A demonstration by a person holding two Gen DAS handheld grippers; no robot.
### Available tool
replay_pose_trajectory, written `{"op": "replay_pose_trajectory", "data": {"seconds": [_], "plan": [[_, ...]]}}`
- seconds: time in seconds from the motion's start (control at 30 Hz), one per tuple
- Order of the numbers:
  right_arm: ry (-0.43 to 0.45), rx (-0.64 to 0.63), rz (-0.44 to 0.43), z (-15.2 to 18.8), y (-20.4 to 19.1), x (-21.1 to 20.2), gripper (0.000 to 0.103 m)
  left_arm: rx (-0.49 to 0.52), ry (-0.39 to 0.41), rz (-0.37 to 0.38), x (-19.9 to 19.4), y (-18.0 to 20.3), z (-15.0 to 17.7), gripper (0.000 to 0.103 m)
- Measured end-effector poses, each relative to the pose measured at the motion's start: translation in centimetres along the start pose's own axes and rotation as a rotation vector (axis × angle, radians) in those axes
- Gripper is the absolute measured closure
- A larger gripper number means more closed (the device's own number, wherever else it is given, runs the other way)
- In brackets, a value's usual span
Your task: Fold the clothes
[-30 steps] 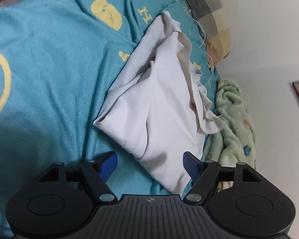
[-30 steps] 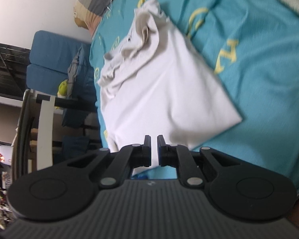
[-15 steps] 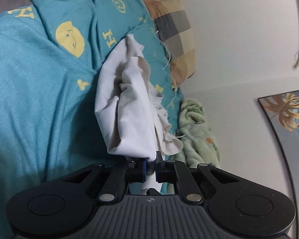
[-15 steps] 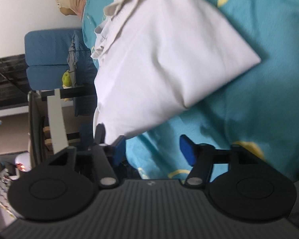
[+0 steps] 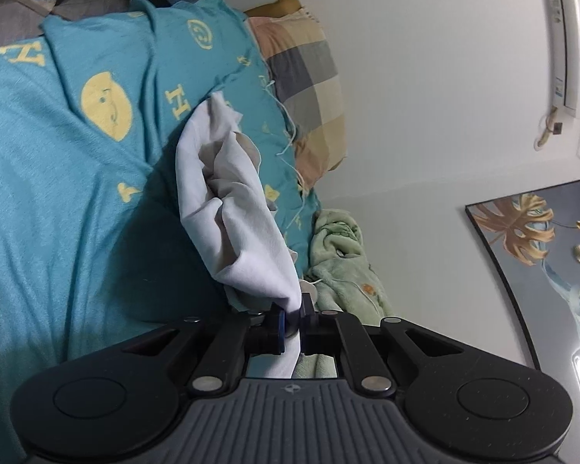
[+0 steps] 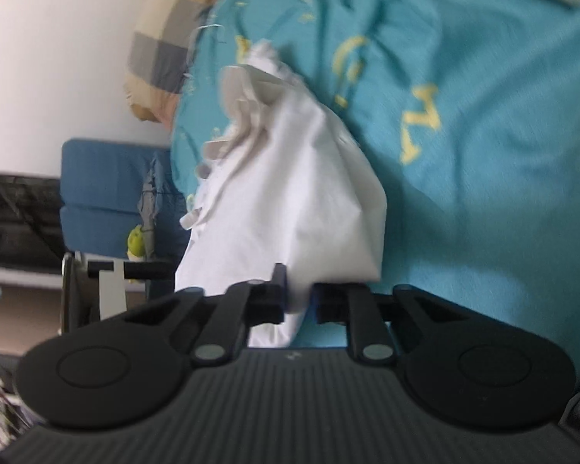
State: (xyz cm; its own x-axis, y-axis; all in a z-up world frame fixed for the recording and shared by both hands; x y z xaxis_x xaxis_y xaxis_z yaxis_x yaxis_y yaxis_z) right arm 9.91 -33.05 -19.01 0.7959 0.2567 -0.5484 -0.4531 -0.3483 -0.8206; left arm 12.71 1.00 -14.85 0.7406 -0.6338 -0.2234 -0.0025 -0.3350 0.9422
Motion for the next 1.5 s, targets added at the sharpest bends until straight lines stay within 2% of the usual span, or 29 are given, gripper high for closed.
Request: {"op": "replay_pose_trajectory", "data": {"seconds": [0.2, 0.3, 0.4, 0.5, 0.6, 0.77, 0.9, 1.13, 1.27, 1.37, 1.5], "plan": [[0.049, -0.059, -0.086, -2.0, -3.1, -5.3, 0.093, 0.049, 0.013, 0.035, -3.2, 4.5, -0.1, 0.097], [0.054, -0.089, -0.117, -2.0, -4.7, -8.2, 0.093, 0.098, 0.026, 0.048, -5.6, 7.4, 0.7, 0.097], [0.059, -0.115, -0.115, -1.2, -5.2, -11.1, 0.093, 0.106, 0.027, 0.052, -8.4, 9.3, 2.4, 0.097], [0.071, -0.143, -0.123, 0.4, -4.8, -14.1, 0.093, 0.128, 0.043, 0.049, -11.5, 10.2, 4.4, 0.097], [0.067, -0.141, -0.132, 1.9, -3.9, -16.0, 0.093, 0.097, 0.045, 0.05, -14.4, 10.3, 5.9, 0.097], [0.034, -0.109, -0.105, 3.1, -3.0, -16.0, 0.093, 0.049, 0.044, 0.021, -16.3, 9.2, 6.1, 0.097], [0.035, -0.112, -0.092, 1.8, -4.3, -13.6, 0.093, 0.044, 0.05, 0.004, -13.9, 8.8, 4.3, 0.096], [0.016, -0.102, -0.039, -2.5, -7.0, -5.0, 0.093, 0.023, 0.053, -0.031, -4.0, 7.3, -1.2, 0.095], [-0.005, -0.102, 0.008, -4.7, -7.6, 0.9, 0.092, 0.011, 0.051, -0.074, 2.6, 4.7, -4.5, 0.095], [-0.024, -0.081, 0.041, -6.0, -6.7, 5.3, 0.092, -0.015, 0.035, -0.109, 6.6, 1.8, -6.6, 0.095], [-0.062, -0.03, 0.067, -6.9, -4.5, 10.0, 0.092, 0.015, 0.01, -0.159, 10.5, -1.8, -8.3, 0.095]]}}
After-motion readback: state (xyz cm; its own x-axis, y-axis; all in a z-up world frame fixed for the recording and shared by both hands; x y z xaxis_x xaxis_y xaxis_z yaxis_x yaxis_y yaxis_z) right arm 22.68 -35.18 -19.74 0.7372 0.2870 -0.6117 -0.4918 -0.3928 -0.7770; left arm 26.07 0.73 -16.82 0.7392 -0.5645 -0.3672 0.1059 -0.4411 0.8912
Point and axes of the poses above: each gripper's, at about its wrist camera, not at the fingertips, and x roughly the way its jaws point, y to its right, z to its underside, the point moved 7 cm from there along x, roughly the way its jaws point, and after that the axes turned 7 degrees about y, right-handed, at the moved point
